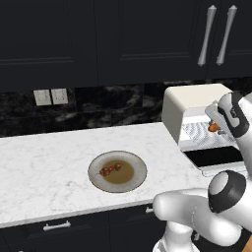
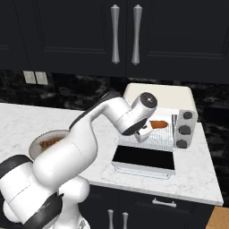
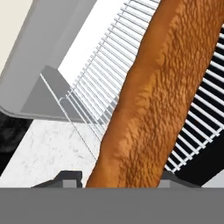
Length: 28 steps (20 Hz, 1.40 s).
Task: Pick up the kebab skewer and baguette bread, and place them inside the toaster oven. Close the toaster oven door and start by setting the timer.
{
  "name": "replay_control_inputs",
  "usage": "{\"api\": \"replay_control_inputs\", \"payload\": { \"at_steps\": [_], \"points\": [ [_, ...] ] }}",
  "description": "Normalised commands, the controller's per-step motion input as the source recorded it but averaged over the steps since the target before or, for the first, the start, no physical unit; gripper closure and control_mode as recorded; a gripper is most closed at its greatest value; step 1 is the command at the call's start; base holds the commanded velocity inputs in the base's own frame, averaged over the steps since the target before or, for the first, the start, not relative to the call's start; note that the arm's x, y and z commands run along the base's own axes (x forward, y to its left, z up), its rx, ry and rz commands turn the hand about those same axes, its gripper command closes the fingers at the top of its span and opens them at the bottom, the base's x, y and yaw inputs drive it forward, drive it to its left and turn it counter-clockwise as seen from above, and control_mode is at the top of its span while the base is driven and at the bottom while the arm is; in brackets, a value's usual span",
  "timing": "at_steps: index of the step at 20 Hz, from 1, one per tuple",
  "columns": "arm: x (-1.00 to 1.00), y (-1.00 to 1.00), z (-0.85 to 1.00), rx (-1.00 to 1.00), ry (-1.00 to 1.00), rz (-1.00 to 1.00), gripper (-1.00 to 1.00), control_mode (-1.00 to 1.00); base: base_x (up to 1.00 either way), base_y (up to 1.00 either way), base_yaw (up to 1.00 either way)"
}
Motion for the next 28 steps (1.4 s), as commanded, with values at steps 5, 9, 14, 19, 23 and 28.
{"api": "replay_control_inputs", "payload": {
  "at_steps": [5,9,14,19,23,28],
  "points": [
    [0.52,-0.05,-0.01,0.12,-0.07,-0.11,1.0,-1.0,0.0,0.0,0.0],
    [0.3,0.0,-0.46,0.0,-0.09,-0.1,1.0,-1.0,0.0,0.0,0.0],
    [0.46,0.0,-0.29,0.0,-0.11,-0.09,1.0,-1.0,0.0,0.0,0.0],
    [0.24,0.0,-0.34,0.0,-0.03,-0.07,1.0,-1.0,0.0,0.0,0.0],
    [0.16,0.0,-0.26,0.0,0.0,-0.07,1.0,-1.0,0.0,0.0,0.0],
    [0.2,-0.01,-0.1,0.0,0.0,-0.05,1.0,-1.0,0.0,0.0,0.0]
  ]
}}
